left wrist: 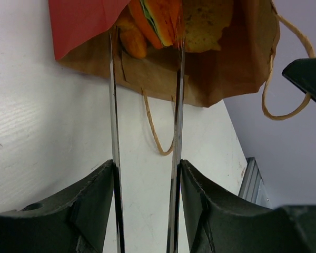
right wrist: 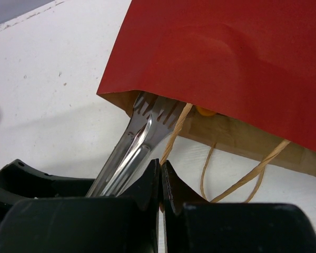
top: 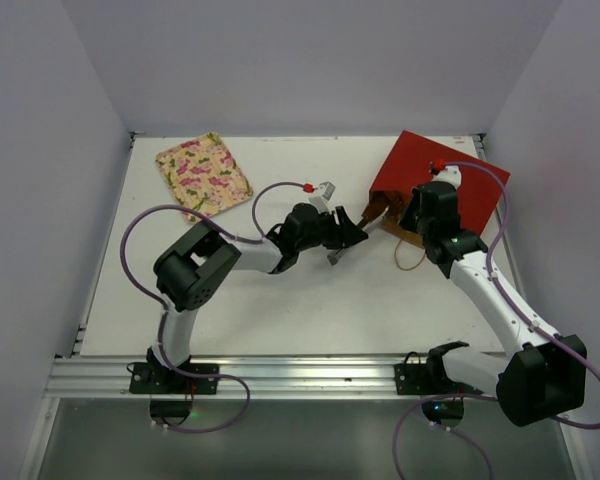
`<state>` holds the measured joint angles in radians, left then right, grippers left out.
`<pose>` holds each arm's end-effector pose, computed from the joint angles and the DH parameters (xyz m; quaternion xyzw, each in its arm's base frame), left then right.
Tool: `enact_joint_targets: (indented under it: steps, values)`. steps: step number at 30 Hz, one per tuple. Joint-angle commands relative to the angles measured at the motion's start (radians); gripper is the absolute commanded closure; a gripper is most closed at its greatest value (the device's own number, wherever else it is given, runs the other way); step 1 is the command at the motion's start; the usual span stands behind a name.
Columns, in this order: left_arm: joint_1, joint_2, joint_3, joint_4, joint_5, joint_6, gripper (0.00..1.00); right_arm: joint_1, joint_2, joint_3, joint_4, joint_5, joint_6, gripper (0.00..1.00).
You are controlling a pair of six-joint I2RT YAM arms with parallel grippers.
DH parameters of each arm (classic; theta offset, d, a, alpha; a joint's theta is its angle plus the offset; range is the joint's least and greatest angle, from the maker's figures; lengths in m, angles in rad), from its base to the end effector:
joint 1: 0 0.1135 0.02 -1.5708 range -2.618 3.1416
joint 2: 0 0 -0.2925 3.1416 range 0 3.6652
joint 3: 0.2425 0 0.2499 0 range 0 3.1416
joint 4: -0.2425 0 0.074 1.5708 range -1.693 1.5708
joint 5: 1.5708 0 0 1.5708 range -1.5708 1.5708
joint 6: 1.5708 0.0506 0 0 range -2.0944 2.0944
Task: Take the fake bread out of the paper bag
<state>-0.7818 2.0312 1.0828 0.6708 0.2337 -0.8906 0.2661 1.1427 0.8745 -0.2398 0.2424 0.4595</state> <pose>0.3172 -0.3315 0.1797 0.0270 0.7953 -0.5064 0.3320 0.2501 0.0556 0.3133 0.1436 0.8459 0.0811 0.5073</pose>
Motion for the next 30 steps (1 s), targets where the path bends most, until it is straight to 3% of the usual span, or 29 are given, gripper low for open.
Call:
enact_joint_targets:
  steps: [1, 21, 24, 26, 30]
  values:
    - [0.016, 0.004, 0.045, 0.092, 0.029, -0.005, 0.45, 0.001, -0.008, -0.006, 0.045, -0.022, -0.005, 1.00]
    - [0.036, 0.087, 0.155, 0.062, 0.059, -0.016, 0.46, 0.001, -0.001, -0.012, 0.050, -0.025, -0.007, 1.00]
    - [0.036, 0.095, 0.175, 0.044, 0.058, -0.014, 0.52, 0.001, 0.000, -0.011, 0.051, -0.026, -0.007, 1.00]
    - [0.036, 0.101, 0.187, 0.032, 0.059, -0.014, 0.60, 0.001, 0.002, -0.012, 0.050, -0.026, -0.007, 1.00]
    - [0.036, 0.087, 0.178, 0.027, 0.081, -0.027, 0.65, 0.001, 0.011, -0.006, 0.048, -0.017, -0.007, 1.00]
